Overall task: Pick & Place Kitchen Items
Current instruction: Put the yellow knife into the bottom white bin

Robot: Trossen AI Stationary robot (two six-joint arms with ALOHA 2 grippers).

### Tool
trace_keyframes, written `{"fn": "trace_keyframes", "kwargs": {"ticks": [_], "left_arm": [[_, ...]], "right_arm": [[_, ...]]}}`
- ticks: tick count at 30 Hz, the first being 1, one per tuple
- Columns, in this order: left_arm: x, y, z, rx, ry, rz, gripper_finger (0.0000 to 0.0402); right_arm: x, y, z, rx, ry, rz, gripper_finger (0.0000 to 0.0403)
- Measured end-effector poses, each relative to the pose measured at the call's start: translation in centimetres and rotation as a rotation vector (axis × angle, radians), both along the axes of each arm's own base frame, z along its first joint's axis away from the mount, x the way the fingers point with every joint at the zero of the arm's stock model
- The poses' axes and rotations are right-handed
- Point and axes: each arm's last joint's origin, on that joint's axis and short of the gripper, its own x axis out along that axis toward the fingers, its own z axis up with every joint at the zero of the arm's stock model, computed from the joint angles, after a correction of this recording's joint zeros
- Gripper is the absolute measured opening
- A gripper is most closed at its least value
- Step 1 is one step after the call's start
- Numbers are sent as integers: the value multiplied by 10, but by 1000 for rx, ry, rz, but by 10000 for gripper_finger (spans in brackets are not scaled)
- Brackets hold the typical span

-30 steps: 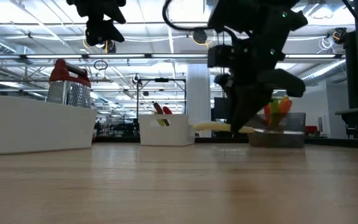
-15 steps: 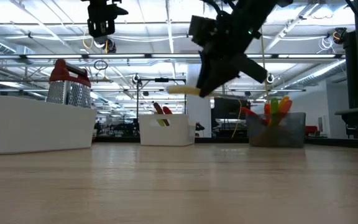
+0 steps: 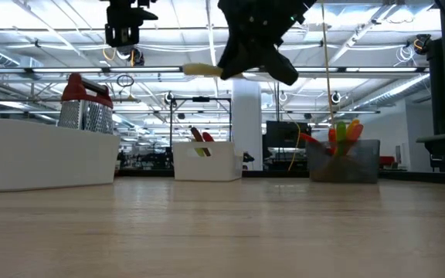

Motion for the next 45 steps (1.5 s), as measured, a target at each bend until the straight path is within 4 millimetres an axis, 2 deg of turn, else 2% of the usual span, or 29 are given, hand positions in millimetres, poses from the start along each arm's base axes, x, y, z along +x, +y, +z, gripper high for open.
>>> {"fn": "trace_keyframes", "kwargs": {"ticks": [13,24,37,45], "left_arm": [[29,12,-34,-54,131,-22,209],[27,34,-36,-33,117,24,209],[51,29,-44,-55,41,-42,209],[59,26,-59,-72,98,-54,209]], "right_arm": [[8,10,12,-133,-44,113,43],[6,19,12,-140,-32,152,43],[7,17,12,-125,-27,199,43],[9,13,11,-109,-23,222,43]]}}
